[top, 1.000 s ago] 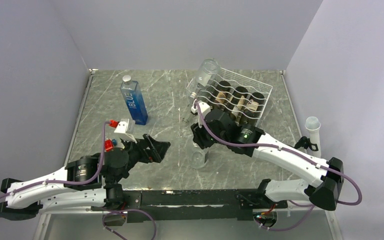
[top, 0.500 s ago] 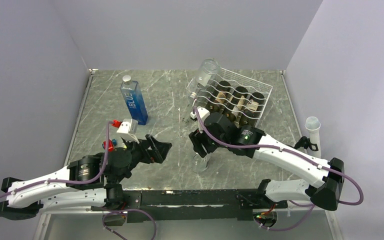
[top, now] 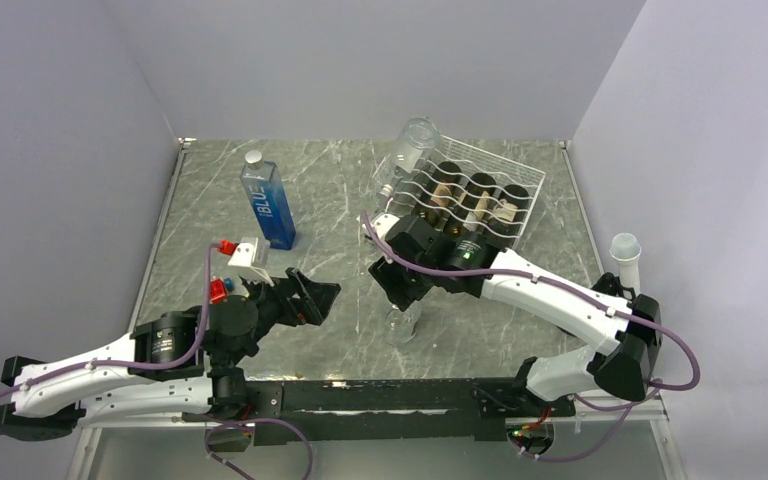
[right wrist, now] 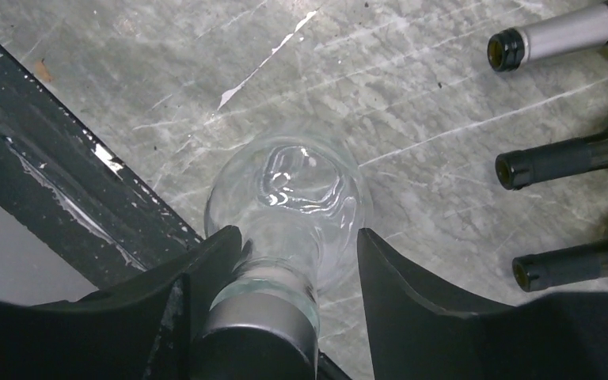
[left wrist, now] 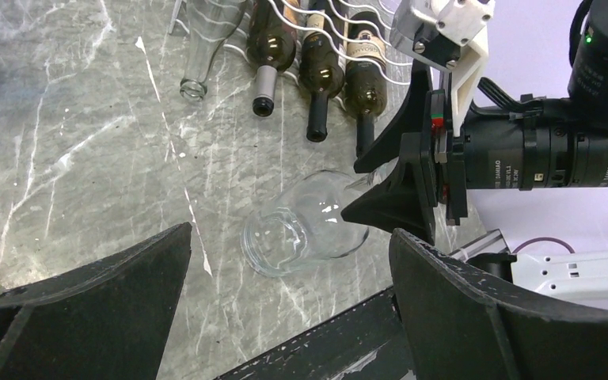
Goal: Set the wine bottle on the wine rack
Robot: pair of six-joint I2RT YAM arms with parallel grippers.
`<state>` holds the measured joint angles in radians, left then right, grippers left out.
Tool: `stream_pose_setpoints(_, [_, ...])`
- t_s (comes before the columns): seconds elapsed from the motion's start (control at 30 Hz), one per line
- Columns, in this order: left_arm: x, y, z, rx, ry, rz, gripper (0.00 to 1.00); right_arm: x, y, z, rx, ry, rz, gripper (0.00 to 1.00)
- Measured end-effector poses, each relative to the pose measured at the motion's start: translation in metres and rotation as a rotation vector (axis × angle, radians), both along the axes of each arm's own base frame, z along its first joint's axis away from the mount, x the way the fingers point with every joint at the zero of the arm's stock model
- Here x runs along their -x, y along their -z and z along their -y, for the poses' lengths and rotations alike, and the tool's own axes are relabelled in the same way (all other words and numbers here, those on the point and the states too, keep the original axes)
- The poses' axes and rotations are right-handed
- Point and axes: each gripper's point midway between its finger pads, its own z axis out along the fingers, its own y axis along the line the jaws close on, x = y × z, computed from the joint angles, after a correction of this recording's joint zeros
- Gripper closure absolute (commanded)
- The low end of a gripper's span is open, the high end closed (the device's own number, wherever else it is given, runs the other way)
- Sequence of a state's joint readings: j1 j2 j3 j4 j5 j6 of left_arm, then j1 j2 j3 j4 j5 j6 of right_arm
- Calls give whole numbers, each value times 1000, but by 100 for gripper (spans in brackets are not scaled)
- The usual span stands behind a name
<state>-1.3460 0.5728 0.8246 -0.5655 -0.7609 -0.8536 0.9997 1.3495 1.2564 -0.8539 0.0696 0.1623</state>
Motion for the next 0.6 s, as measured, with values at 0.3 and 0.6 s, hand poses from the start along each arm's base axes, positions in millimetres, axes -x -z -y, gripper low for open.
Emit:
stream_pose_setpoints(0.3, [-1,3,-4,0,-11,6,1,7,1,0,24,-23,-19,60])
stream_pose_setpoints(0.6, [0,-1,-9,23,-14,11,1,5,1,-3,50,-43,-18,100])
